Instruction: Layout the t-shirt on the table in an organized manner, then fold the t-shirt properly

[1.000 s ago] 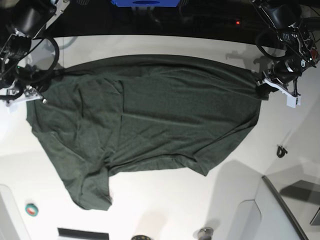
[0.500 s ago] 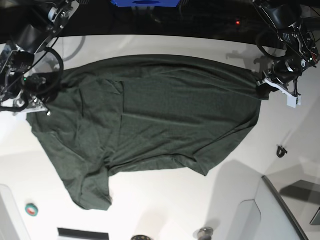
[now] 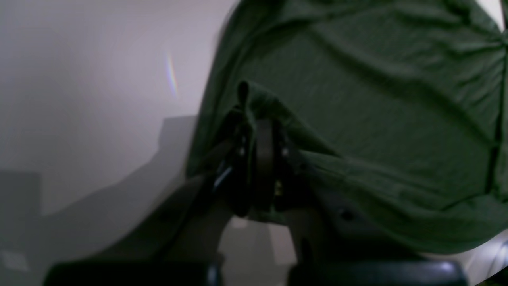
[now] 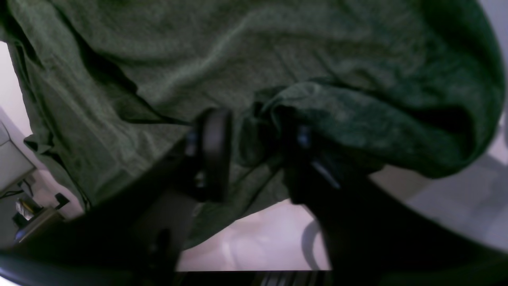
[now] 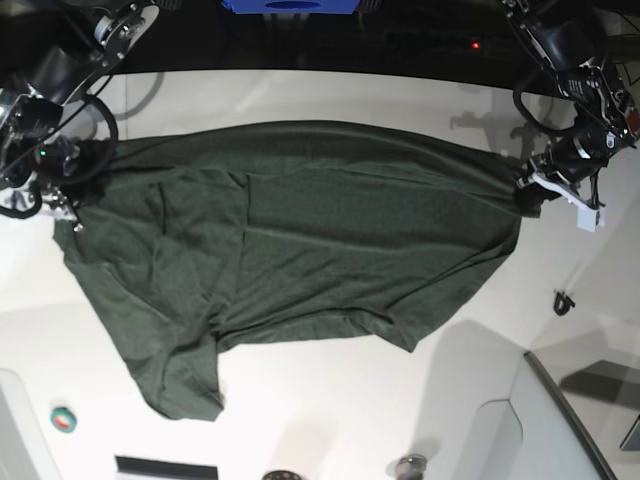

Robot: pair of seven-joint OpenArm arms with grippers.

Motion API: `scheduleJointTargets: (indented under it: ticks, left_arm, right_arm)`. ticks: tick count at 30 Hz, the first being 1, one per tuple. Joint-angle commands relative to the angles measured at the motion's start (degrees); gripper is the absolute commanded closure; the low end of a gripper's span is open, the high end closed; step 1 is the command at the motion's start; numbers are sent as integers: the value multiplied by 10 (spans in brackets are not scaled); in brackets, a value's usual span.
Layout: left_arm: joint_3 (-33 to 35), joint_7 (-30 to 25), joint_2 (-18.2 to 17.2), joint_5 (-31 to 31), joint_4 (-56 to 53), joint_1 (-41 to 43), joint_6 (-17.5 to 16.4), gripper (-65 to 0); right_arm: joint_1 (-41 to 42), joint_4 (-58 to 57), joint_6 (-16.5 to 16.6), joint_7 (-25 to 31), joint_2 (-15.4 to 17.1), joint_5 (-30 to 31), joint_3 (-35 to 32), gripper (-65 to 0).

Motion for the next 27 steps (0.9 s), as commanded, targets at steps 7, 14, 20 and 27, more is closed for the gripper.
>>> scheduleJointTargets:
  ticks: [7,14,20,27]
  left_arm:
    - [-4,3,-8,-5,7,-35,-5,0]
    - [-6,2,-6,-6,5,-40,-5,0]
    - [-6,-14,-3,-10,5,-42,10,0]
    - [1,-48,13,-5,-4,-56,54,0]
  right_arm:
    - [-11,63,-3,3,8,5,0,-273]
    - [-11,67,-2,2,8,5,0,-273]
    - [-10,67,-1,2,8,5,-1,-273]
    - [-11,67,-1,-2,8,7,-1,-273]
